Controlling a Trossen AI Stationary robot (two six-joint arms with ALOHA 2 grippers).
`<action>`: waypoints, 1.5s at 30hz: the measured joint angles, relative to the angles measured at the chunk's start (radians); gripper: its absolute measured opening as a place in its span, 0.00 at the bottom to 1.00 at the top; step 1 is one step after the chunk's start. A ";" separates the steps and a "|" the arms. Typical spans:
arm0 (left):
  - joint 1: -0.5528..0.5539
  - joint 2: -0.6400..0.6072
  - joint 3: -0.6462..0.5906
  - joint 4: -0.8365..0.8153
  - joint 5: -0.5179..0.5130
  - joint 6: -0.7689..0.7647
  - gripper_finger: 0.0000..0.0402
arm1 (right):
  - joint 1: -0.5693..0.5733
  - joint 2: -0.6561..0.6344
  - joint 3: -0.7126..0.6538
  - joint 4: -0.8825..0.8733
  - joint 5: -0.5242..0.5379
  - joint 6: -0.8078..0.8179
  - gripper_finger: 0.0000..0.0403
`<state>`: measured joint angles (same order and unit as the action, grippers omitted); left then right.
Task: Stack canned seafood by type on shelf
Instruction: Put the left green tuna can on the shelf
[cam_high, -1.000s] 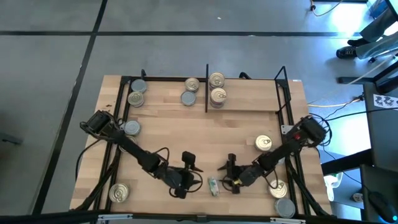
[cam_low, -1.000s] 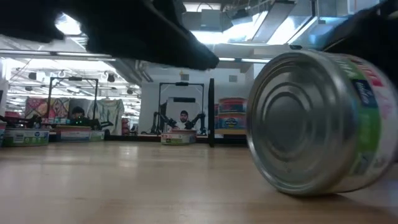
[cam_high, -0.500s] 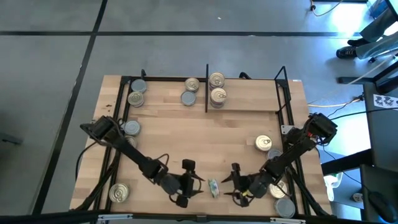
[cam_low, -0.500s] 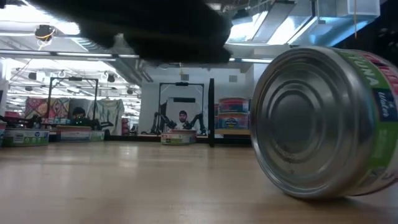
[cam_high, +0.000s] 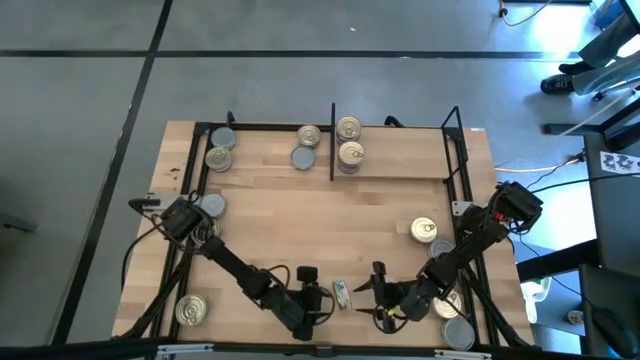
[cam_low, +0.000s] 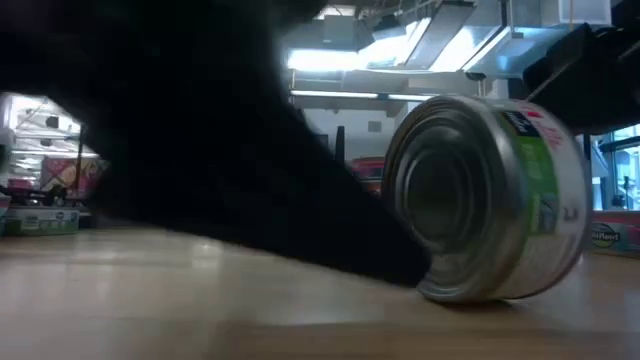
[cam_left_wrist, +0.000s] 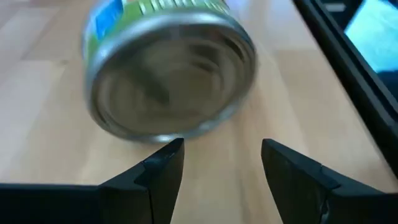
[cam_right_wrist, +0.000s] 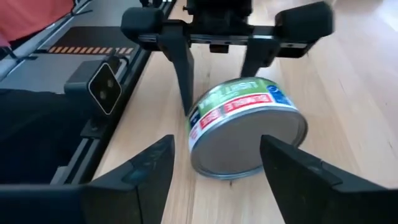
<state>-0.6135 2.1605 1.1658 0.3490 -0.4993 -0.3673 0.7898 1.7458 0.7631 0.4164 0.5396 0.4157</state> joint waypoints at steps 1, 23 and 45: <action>0.007 0.000 0.001 0.000 0.000 -0.005 0.53 | -0.001 0.000 0.000 -0.006 0.001 0.009 0.59; 0.071 0.000 0.000 -0.031 -0.007 -0.027 0.53 | -0.171 0.077 0.062 0.055 -0.112 -0.061 0.59; -0.030 -0.172 -0.001 -0.442 0.001 -0.209 0.53 | -0.213 -0.008 0.074 -0.252 -0.127 -0.052 0.59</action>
<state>-0.6438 1.9884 1.1645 -0.0928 -0.4980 -0.5761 0.5766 1.7381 0.8375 0.1641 0.4126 0.3641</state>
